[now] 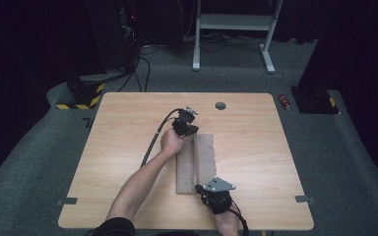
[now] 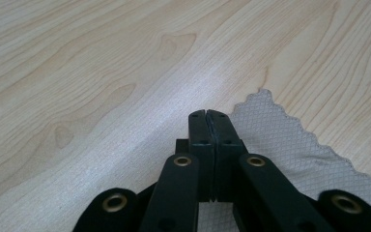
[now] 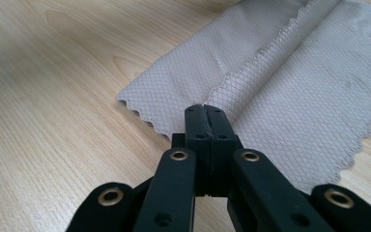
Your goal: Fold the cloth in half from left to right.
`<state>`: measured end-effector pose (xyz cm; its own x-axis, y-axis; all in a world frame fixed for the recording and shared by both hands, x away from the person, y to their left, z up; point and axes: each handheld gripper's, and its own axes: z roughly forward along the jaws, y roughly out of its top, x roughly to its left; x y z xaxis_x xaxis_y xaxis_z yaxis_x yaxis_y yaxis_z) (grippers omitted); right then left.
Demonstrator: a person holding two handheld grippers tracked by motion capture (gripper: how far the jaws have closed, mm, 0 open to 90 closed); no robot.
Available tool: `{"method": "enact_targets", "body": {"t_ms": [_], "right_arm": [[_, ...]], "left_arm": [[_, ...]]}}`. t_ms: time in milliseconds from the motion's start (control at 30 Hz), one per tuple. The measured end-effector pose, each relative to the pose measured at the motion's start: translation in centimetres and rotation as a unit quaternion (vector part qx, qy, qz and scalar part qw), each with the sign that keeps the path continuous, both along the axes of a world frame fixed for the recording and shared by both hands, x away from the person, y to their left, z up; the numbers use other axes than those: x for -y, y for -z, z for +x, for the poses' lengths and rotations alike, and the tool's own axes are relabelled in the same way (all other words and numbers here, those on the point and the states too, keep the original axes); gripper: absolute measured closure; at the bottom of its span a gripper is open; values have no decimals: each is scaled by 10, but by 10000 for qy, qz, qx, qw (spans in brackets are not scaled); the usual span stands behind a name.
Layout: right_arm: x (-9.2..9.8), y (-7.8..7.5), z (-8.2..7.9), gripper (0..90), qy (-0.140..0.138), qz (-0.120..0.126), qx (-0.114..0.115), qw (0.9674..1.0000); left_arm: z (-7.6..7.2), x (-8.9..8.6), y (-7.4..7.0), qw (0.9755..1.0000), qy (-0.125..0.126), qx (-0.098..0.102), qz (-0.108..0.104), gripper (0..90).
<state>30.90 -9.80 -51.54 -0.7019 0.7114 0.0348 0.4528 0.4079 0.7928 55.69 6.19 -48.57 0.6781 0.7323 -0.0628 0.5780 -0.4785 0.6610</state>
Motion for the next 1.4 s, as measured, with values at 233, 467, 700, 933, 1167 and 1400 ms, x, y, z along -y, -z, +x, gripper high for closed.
{"method": "enact_targets", "body": {"t_ms": [233,467,700,933,1167,1400], "right_arm": [[8,0,-3,898,110,-23,-12,9999],[15,0,-5,898,221,-47,-4,9997],[27,1,-6,897,392,-38,-48,9992],[33,5,-5,897,424,-50,-150,9990],[35,7,-4,895,440,-76,-187,9988],[38,7,-4,892,486,-98,-245,9985]], "left_arm": [[0,8,1,10000,77,18,-21,893],[0,18,1,9999,132,30,-61,893],[1,24,2,9998,184,53,-38,893],[1,32,6,9997,227,46,-4,893],[1,38,9,9997,225,27,-5,891],[2,42,12,9997,236,37,9,889]]}}
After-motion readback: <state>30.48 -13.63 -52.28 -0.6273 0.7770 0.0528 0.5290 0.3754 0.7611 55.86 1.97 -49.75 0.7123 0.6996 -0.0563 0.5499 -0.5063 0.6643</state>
